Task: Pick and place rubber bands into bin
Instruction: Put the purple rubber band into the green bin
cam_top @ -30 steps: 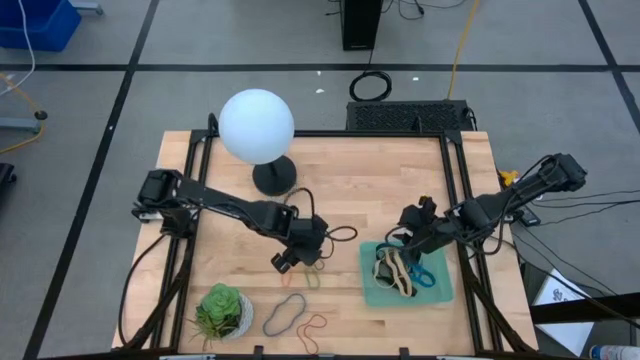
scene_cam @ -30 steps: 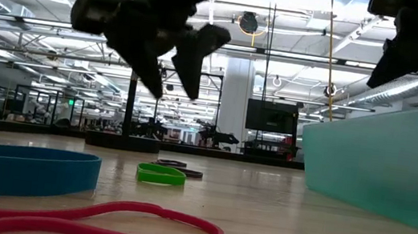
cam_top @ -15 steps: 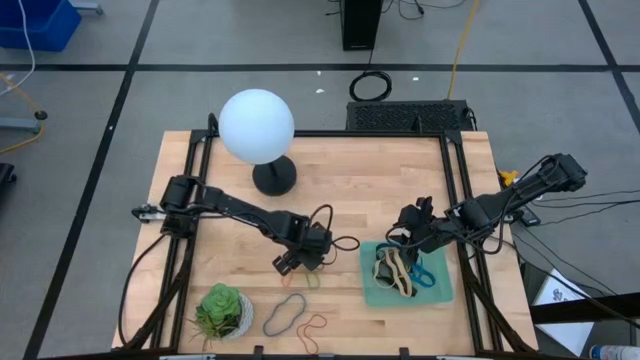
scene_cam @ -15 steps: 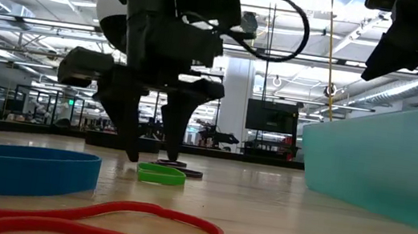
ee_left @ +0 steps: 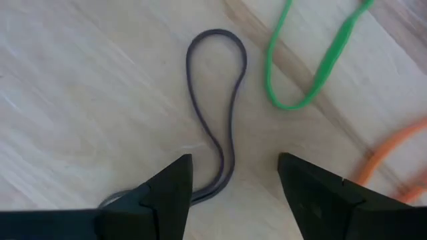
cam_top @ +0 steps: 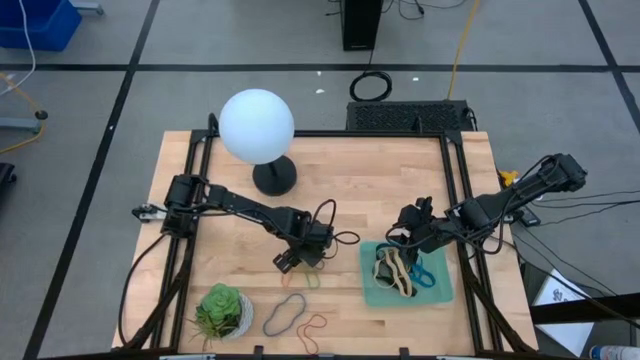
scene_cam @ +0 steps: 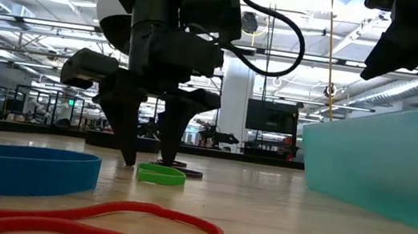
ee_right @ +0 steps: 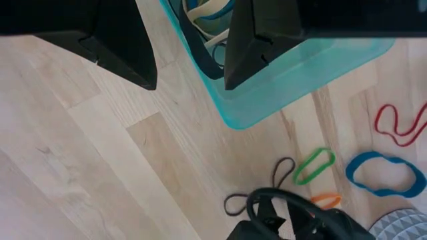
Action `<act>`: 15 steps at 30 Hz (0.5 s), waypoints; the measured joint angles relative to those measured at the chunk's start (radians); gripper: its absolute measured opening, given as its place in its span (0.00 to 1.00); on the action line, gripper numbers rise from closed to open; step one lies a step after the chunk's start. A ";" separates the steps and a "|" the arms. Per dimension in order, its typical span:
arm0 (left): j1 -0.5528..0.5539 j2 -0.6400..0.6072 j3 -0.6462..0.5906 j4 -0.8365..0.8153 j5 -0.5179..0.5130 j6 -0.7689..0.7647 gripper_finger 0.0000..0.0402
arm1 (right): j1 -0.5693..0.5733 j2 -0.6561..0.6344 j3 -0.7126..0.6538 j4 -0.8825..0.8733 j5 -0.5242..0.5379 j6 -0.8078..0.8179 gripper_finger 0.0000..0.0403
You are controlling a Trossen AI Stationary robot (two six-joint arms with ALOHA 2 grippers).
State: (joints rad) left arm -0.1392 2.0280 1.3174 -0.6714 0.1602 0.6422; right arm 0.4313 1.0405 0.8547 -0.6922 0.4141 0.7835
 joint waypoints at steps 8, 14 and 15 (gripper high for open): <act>-0.002 0.006 -0.002 -0.005 -0.015 -0.010 0.43 | 0.000 0.000 0.000 0.015 0.000 -0.003 0.42; -0.021 0.006 -0.004 0.011 -0.039 -0.023 0.22 | 0.000 0.000 0.000 0.016 0.000 -0.003 0.42; -0.025 0.006 -0.005 0.016 -0.048 -0.023 0.20 | 0.000 0.000 0.000 0.016 0.000 -0.003 0.42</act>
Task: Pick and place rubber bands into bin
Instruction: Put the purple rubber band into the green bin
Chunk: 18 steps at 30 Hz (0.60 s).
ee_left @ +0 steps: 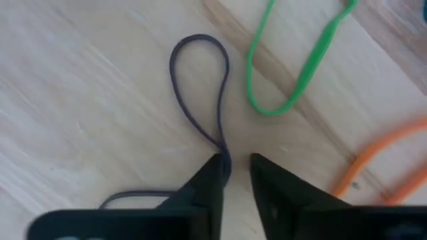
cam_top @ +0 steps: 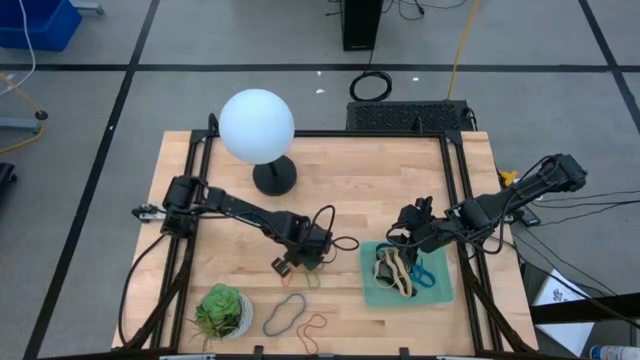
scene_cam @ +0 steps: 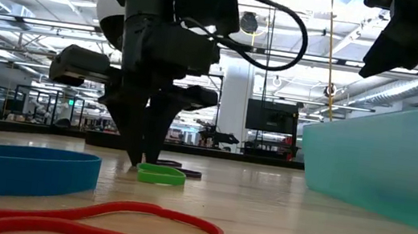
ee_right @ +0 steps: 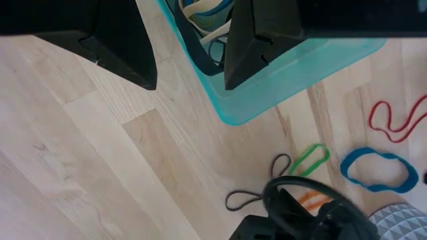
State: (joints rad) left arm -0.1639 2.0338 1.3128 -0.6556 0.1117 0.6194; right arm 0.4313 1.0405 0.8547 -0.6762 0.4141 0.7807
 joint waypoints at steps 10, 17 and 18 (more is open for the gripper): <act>-0.022 0.000 0.000 0.024 -0.057 -0.043 0.02 | 0.000 0.000 0.000 0.009 0.000 -0.010 0.42; -0.022 -0.021 0.000 0.014 -0.052 -0.120 0.01 | 0.000 0.000 0.000 0.011 0.000 -0.011 0.42; -0.022 -0.032 -0.001 0.012 -0.042 -0.132 0.01 | 0.000 0.000 0.000 0.011 0.000 -0.011 0.42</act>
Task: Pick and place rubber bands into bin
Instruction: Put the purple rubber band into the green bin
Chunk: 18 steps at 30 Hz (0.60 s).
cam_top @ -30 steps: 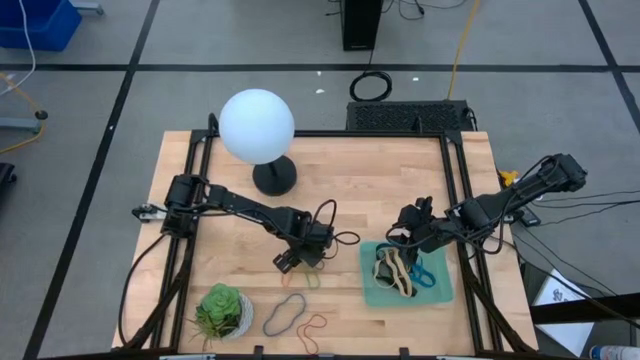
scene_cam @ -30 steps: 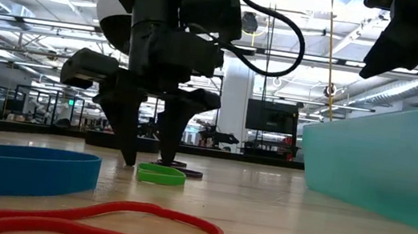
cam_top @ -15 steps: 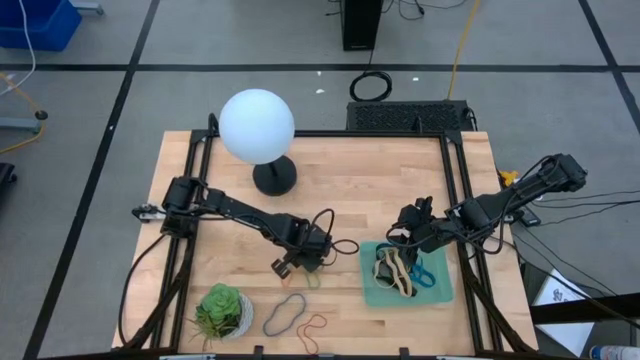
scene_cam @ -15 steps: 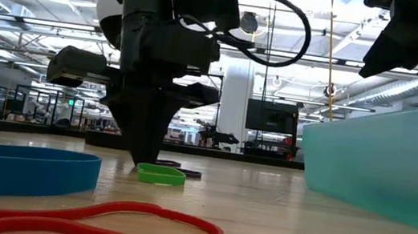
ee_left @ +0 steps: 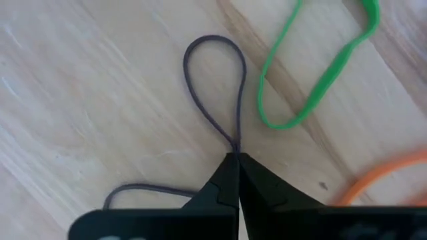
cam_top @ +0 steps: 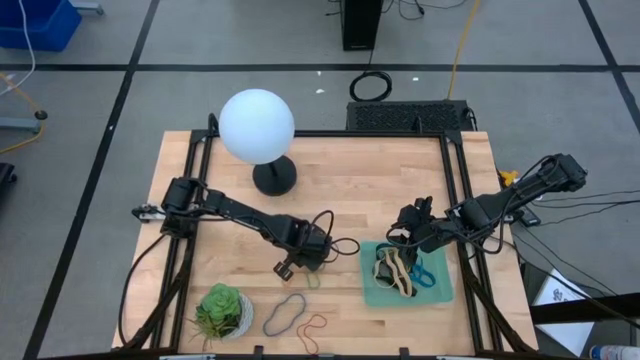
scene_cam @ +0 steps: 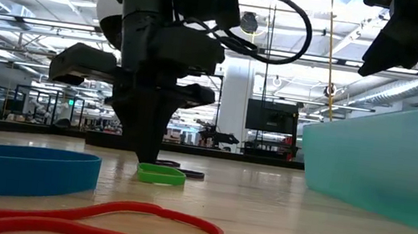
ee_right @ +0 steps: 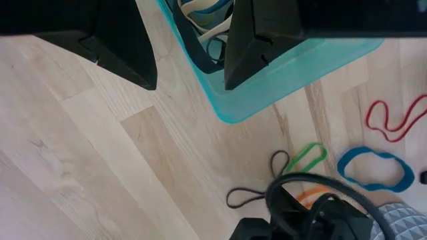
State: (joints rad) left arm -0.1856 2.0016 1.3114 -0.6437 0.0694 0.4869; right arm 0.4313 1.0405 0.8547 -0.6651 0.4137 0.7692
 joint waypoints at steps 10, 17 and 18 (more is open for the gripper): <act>0.004 -0.190 -0.003 -0.012 0.019 -0.091 0.01 | 0.000 0.000 0.000 0.005 -0.001 -0.033 0.42; 0.029 -0.376 -0.002 0.084 0.005 -0.191 0.00 | 0.000 0.000 0.000 0.040 0.000 -0.123 0.42; 0.036 -0.397 -0.002 0.119 0.006 -0.208 0.00 | 0.000 0.000 0.000 0.052 0.000 -0.150 0.42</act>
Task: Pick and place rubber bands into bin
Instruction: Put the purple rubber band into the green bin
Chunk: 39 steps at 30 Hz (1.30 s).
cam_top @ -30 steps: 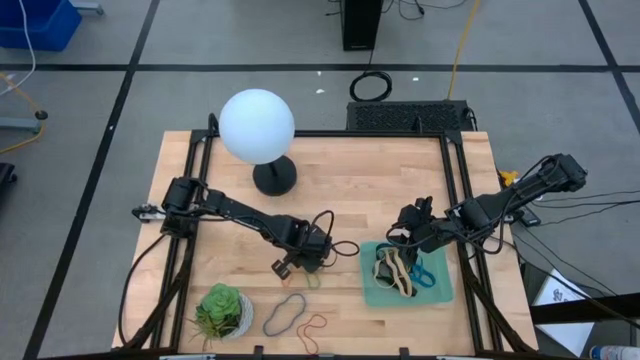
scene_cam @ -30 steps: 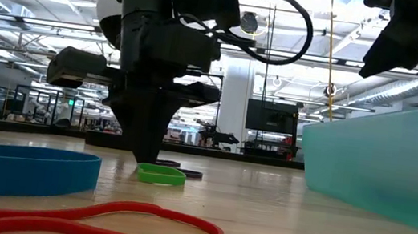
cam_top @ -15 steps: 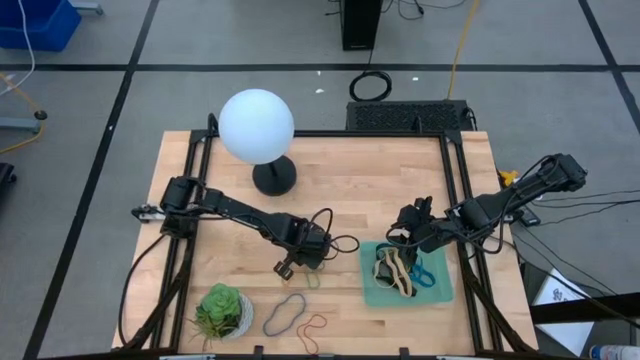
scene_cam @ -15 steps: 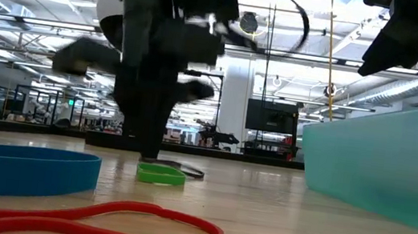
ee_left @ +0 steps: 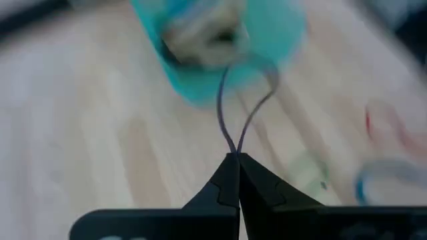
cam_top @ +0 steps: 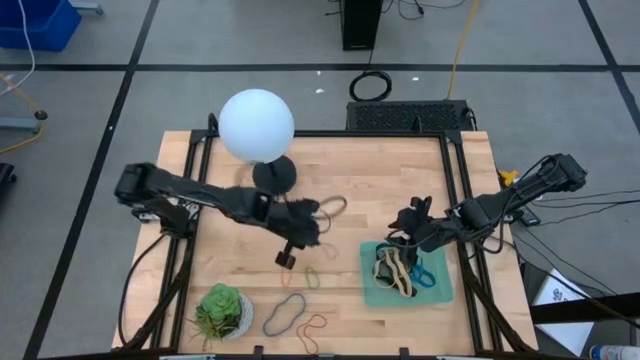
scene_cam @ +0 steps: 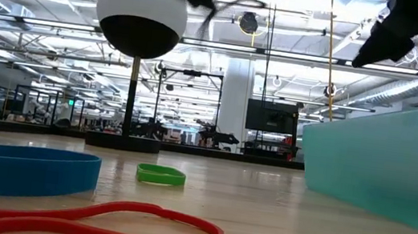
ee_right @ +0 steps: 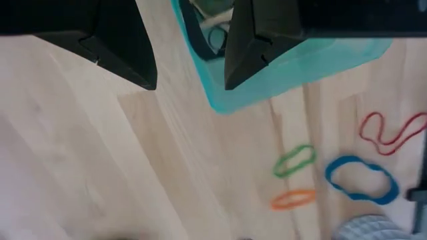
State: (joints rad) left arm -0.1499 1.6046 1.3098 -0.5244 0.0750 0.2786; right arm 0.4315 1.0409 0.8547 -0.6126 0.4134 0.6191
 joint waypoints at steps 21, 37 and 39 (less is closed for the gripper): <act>0.052 -0.091 0.002 0.434 0.004 -0.158 0.00 | -0.034 0.007 -0.054 0.584 0.006 -0.605 0.42; 0.052 -0.091 0.002 0.462 0.025 -0.153 0.01 | -0.159 0.114 -0.278 1.358 -0.154 -0.826 0.42; 0.052 -0.091 0.002 0.462 0.025 -0.148 0.02 | -0.172 0.139 -0.278 1.394 -0.157 -0.826 0.42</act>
State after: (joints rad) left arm -0.0975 1.5133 1.3117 -0.0625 0.1001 0.1302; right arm 0.2595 1.1799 0.5770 0.7817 0.2565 -0.2071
